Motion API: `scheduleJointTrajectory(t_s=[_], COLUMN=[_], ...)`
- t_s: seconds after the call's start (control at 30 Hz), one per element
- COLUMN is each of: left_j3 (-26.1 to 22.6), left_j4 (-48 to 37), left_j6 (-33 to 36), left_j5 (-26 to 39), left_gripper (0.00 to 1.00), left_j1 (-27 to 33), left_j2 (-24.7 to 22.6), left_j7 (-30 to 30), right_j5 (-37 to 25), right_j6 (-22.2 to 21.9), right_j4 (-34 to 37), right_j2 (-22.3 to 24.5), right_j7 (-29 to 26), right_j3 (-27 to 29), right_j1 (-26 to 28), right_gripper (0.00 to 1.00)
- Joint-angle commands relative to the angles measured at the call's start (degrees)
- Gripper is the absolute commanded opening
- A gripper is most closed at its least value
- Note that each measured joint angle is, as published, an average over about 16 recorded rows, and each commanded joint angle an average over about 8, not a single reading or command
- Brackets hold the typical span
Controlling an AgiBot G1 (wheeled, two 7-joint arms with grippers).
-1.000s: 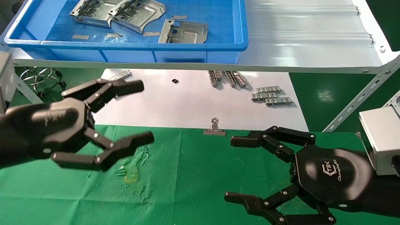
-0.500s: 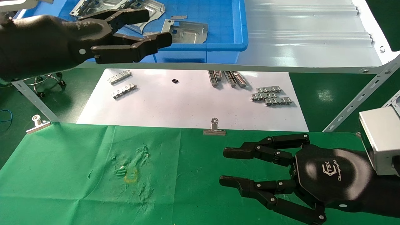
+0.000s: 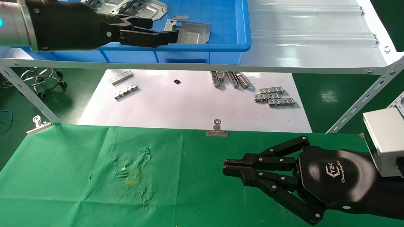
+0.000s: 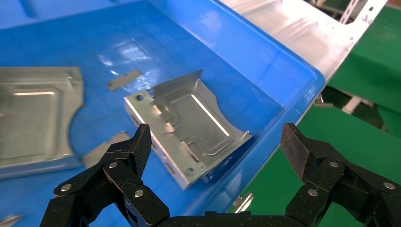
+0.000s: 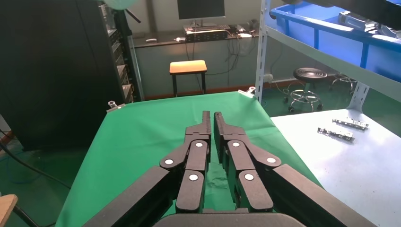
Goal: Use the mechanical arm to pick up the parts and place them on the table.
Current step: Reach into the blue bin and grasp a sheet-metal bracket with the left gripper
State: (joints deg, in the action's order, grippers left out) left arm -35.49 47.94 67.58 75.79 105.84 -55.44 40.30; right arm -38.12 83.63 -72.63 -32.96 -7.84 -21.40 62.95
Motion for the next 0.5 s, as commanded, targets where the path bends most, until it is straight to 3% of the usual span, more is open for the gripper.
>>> scheduleJointTrajectory(t_s=[0.03, 0.1, 0.3, 0.33, 0.4, 0.5], left_j3=[-0.87, -1.52, -3.11, -3.32, -3.73, -4.30], left_j4=[-1.70, -3.19, -7.19, -7.76, -8.87, -10.42], left_j6=[0.07, -0.08, -0.51, -0.51, -0.32, -0.10], left_j5=[1.29, 2.42, 5.23, 5.59, 6.18, 6.99], left_gripper=[1.00, 0.88, 0.15, 0.07, 0.00, 0.00], left_j1=[1.41, 2.55, 5.18, 5.50, 6.06, 6.67], left_j2=[-1.33, -2.45, -4.91, -5.16, -5.57, -6.07], left_j7=[0.65, 0.45, 0.30, 0.41, 0.79, 1.41], right_j5=[0.00, 0.00, 0.00, 0.00, 0.00, 0.01], right_j6=[0.00, 0.00, 0.00, 0.00, 0.00, 0.00], right_j4=[0.00, 0.00, 0.00, 0.00, 0.00, 0.00], right_j2=[0.00, 0.00, 0.00, 0.00, 0.00, 0.00], right_j7=[0.00, 0.00, 0.00, 0.00, 0.00, 0.00], right_j3=[0.00, 0.00, -0.01, -0.01, -0.01, -0.01], right_j1=[0.00, 0.00, 0.00, 0.00, 0.00, 0.00], right_gripper=[0.00, 0.00, 0.00, 0.00, 0.00, 0.00])
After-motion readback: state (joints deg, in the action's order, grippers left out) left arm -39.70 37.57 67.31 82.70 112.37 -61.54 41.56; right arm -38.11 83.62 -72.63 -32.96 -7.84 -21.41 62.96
